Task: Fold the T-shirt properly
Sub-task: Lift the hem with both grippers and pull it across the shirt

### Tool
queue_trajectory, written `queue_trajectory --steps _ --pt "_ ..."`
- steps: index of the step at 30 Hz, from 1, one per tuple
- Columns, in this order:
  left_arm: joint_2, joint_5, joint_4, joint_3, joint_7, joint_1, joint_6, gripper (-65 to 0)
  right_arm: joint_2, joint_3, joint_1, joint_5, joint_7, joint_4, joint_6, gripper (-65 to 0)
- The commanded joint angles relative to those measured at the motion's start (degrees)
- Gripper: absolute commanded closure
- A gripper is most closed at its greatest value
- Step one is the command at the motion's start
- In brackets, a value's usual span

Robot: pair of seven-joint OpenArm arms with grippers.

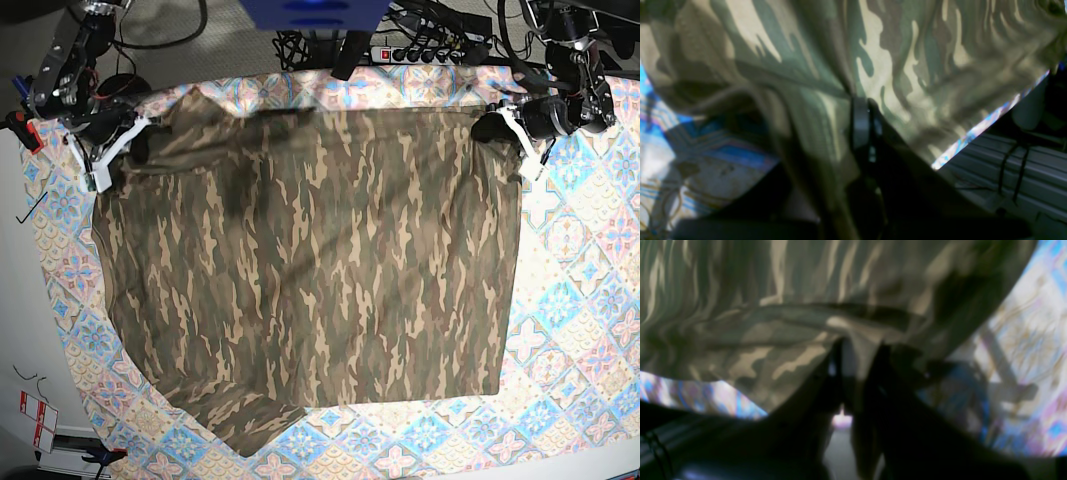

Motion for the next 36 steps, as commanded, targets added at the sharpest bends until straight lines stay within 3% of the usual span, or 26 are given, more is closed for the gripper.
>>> queue_trajectory --steps 1,12,25,31,36 --pt "-0.5 15.7 -1.7 0.2 9.4 1.4 3.9 -3.1 0.8 0.5 -0.4 0.4 0.4 1.1 0.1 -0.2" --pt "-0.6 15.7 -1.7 0.2 13.1 -4.2 3.9 -3.1 0.8 2.5 2.4 0.2 0.4 1.4 0.0 -0.2" --pt "-0.6 15.7 -1.6 0.2 13.1 -11.4 3.9 -3.1 0.9 2.5 4.3 0.2 0.3 0.8 -0.1 -0.2" --pt "-2.1 15.6 -1.2 -1.3 13.1 -12.2 3.9 -3.1 1.1 2.5 6.2 0.1 -0.2 0.7 -0.1 -0.2" --pt "-2.1 15.8 7.1 -6.1 13.1 -8.4 3.9 -3.1 1.0 2.5 8.1 -3.0 -2.6 0.4 -0.1 -0.2"
